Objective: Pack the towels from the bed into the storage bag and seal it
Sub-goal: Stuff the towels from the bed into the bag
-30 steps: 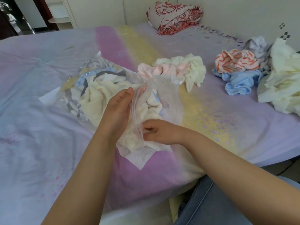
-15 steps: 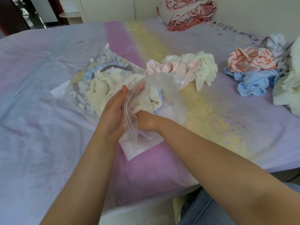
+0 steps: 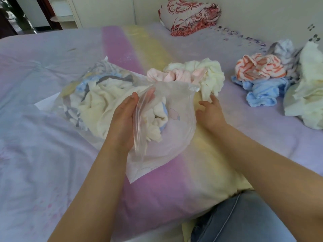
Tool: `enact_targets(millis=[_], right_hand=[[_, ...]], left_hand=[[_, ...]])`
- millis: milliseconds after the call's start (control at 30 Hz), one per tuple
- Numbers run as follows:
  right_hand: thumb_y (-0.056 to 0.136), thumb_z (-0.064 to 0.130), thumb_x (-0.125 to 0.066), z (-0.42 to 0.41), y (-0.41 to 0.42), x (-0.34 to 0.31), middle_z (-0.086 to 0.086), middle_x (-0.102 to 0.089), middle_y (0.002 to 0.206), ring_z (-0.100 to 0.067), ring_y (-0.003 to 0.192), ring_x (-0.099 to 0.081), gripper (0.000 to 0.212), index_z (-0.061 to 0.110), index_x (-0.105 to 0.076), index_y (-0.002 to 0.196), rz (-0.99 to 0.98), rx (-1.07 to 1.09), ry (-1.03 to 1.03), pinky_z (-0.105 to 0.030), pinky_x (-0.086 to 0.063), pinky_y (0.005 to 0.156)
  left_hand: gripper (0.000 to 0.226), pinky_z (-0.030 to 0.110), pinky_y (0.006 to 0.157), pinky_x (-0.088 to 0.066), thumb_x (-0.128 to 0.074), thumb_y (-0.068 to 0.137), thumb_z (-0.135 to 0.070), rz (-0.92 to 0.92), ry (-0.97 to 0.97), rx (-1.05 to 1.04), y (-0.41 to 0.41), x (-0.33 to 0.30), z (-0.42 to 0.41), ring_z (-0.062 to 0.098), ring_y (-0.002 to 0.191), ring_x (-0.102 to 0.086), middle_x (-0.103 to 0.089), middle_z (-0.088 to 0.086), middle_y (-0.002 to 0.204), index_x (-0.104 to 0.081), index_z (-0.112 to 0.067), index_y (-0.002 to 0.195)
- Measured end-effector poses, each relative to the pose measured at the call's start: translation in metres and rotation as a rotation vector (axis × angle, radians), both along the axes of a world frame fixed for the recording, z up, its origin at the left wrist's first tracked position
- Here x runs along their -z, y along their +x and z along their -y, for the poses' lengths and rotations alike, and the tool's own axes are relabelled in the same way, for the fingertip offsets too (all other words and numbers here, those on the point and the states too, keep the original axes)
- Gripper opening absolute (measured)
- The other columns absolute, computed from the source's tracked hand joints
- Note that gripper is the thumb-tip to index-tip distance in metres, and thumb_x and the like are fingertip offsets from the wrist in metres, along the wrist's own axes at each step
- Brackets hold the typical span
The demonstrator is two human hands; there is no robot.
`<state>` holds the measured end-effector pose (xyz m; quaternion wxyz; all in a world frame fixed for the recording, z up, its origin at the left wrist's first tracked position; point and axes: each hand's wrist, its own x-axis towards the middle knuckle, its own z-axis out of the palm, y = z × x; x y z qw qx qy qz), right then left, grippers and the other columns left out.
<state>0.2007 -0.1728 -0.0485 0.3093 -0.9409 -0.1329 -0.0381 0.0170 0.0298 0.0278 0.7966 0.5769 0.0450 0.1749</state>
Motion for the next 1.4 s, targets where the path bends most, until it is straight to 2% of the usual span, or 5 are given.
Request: enact_targets(millis=[167,467,967,1133,1400], right_hand=[[0.088,0.056,-0.044,-0.006,0.066,0.010,-0.004,0.017,0.159,-0.036,0.145,-0.001,0.064,0.031,-0.031,0.145,-0.301,-0.054,-0.383,-0.044,-0.012,0.117],[0.087,0.031,-0.061,0.029,0.026,0.001,-0.016,-0.063,0.112,-0.032,0.104,-0.058,0.036,-0.001,-0.063,0.101,-0.151,-0.113,-0.119,-0.035,-0.041,0.087],[0.083,0.036,-0.062,0.068,-0.131,-0.104,0.010,-0.064,0.052,-0.001,0.052,-0.058,0.030,0.022,-0.064,0.056,-0.471,-0.615,-0.072,-0.012,-0.045,0.056],[0.076,0.068,-0.055,0.045,-0.047,-0.055,-0.012,-0.010,0.158,-0.033,0.144,-0.014,0.086,0.032,-0.024,0.146,-0.089,-0.098,-0.184,-0.048,-0.018,0.115],[0.083,0.048,-0.061,0.032,-0.019,-0.014,-0.015,-0.036,0.149,-0.037,0.128,-0.042,0.098,0.022,0.005,0.150,-0.244,-0.170,-0.265,-0.039,-0.036,0.098]], left_hand=[[0.041,0.039,0.104,-0.043,-0.042,0.101,-0.041,-0.054,0.073,-0.064,0.010,0.000,0.000,0.018,0.123,-0.062,-0.070,0.004,0.127,-0.073,-0.020,0.117],[0.045,0.050,0.110,-0.041,-0.042,0.102,-0.041,-0.078,0.088,-0.075,0.004,0.001,0.008,0.028,0.125,-0.061,-0.067,0.014,0.129,-0.067,-0.011,0.125],[0.031,0.010,0.064,-0.043,-0.050,0.101,-0.029,-0.011,0.628,-0.299,-0.016,-0.019,0.028,-0.005,0.063,-0.052,-0.057,-0.024,0.064,-0.059,-0.028,0.072],[0.024,0.008,0.084,-0.038,-0.055,0.095,-0.046,-0.115,0.779,-0.355,-0.029,-0.022,0.039,-0.003,0.111,-0.058,-0.067,-0.021,0.117,-0.056,-0.031,0.077],[0.050,0.042,0.124,-0.011,-0.067,0.089,-0.027,-0.162,1.219,-0.345,-0.050,-0.001,0.054,0.020,0.151,-0.022,-0.034,-0.004,0.159,-0.051,-0.025,0.136]])
